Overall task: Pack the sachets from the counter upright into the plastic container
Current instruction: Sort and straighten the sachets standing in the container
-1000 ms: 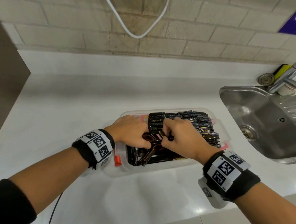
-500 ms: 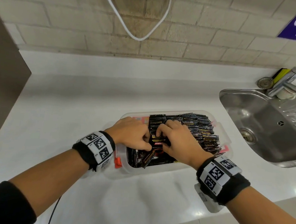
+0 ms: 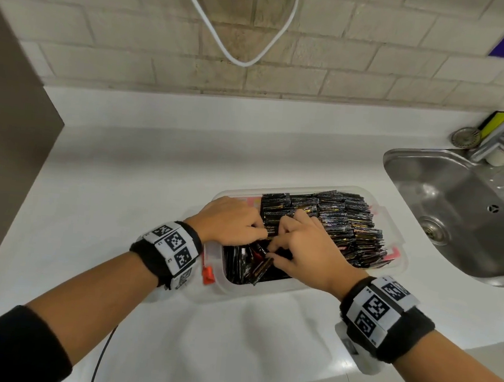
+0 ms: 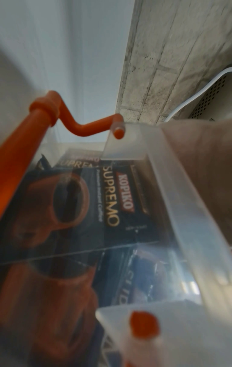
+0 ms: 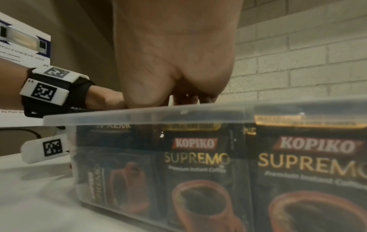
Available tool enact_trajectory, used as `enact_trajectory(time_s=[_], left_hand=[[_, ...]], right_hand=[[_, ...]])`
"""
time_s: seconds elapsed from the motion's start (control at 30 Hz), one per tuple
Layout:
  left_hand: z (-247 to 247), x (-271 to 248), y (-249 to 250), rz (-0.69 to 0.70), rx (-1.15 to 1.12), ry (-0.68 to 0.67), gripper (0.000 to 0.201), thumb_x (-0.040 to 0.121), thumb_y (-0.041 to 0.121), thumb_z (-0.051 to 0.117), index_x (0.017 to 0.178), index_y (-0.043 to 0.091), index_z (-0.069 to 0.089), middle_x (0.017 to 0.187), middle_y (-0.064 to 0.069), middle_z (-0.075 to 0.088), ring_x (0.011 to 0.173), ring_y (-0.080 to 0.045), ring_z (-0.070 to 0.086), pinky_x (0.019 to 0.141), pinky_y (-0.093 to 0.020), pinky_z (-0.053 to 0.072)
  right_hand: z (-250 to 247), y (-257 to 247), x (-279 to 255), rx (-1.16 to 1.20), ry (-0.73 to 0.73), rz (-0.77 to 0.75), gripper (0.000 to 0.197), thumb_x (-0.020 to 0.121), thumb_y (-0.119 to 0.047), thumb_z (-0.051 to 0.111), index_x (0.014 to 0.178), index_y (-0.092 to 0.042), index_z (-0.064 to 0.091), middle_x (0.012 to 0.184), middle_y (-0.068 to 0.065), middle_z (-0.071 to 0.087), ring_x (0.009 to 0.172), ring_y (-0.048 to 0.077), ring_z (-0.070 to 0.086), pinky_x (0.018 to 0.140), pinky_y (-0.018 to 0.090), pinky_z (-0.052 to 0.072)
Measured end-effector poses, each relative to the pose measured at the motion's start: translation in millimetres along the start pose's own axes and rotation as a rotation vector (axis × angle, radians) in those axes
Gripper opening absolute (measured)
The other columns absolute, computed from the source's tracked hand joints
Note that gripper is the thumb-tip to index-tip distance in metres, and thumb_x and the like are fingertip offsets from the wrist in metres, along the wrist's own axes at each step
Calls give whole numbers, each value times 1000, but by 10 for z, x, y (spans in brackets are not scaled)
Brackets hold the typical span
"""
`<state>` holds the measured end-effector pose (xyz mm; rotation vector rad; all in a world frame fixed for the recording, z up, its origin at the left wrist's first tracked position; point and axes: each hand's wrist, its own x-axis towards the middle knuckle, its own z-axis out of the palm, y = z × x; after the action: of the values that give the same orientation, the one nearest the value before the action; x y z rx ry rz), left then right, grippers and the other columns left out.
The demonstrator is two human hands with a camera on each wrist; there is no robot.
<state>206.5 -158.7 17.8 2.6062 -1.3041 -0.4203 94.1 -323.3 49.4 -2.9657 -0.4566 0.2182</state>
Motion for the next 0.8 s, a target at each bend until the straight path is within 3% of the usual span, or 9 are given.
enact_trajectory(time_s=[0.1, 0.23, 0.33, 0.5, 0.6, 0.67, 0.73, 0.8], left_hand=[[-5, -12, 8, 14, 21, 13, 43, 78, 54, 36, 53, 21, 45, 49, 3, 40, 49, -11, 38, 54, -30, 29], [-2, -12, 3, 49, 71, 3, 42, 73, 62, 41, 66, 27, 63, 51, 7, 49, 51, -7, 44, 52, -27, 27], [9, -19, -10, 54, 69, 6, 37, 72, 63, 47, 62, 30, 58, 50, 9, 48, 50, -4, 43, 52, -25, 25], [0, -38, -1, 38, 30, -6, 33, 72, 56, 57, 55, 31, 45, 50, 12, 45, 50, -1, 42, 51, -23, 23], [-5, -32, 1, 24, 19, -11, 33, 75, 52, 62, 57, 30, 46, 51, 11, 47, 50, -2, 43, 51, -23, 24], [-10, -26, 0, 21, 22, -20, 29, 76, 52, 62, 61, 31, 50, 53, 12, 48, 51, -2, 44, 51, -23, 25], [-14, -23, 0, 22, 23, -27, 21, 76, 54, 62, 71, 34, 56, 57, 12, 51, 55, -1, 46, 52, -24, 25], [-8, -24, -4, 26, 27, -23, 20, 76, 56, 62, 80, 37, 60, 59, 13, 52, 58, 0, 46, 53, -24, 25]], right_hand=[[17, 0, 3, 61, 56, 34, 18, 93, -39, 62, 98, -26, 73, 88, -9, 45, 92, 12, 30, 82, 33, 33], [-11, 5, -26, 175, 131, 79, 12, 86, -28, 67, 79, -19, 64, 79, -6, 53, 87, 17, 39, 82, 39, 42], [-42, 13, -41, 277, 148, 100, 13, 84, -22, 68, 76, -19, 59, 78, -4, 60, 87, 20, 44, 81, 40, 43], [-50, 95, -55, 411, 168, 137, 7, 87, -17, 69, 85, -16, 63, 79, 0, 65, 87, 18, 50, 80, 36, 44], [-55, 161, -70, 488, 140, 146, 14, 87, -14, 70, 97, -20, 63, 79, -3, 65, 73, -1, 50, 67, 22, 38], [-71, 185, -73, 518, 104, 132, 25, 87, -16, 72, 109, -24, 64, 81, -3, 65, 68, -7, 50, 61, 12, 32], [-90, 189, -64, 475, 84, 93, 22, 90, -23, 72, 112, -27, 67, 80, -5, 66, 67, -4, 50, 61, 12, 32], [-114, 177, -49, 429, 74, 68, 10, 93, -28, 70, 102, -25, 72, 75, -7, 66, 64, 1, 49, 62, 12, 32]])
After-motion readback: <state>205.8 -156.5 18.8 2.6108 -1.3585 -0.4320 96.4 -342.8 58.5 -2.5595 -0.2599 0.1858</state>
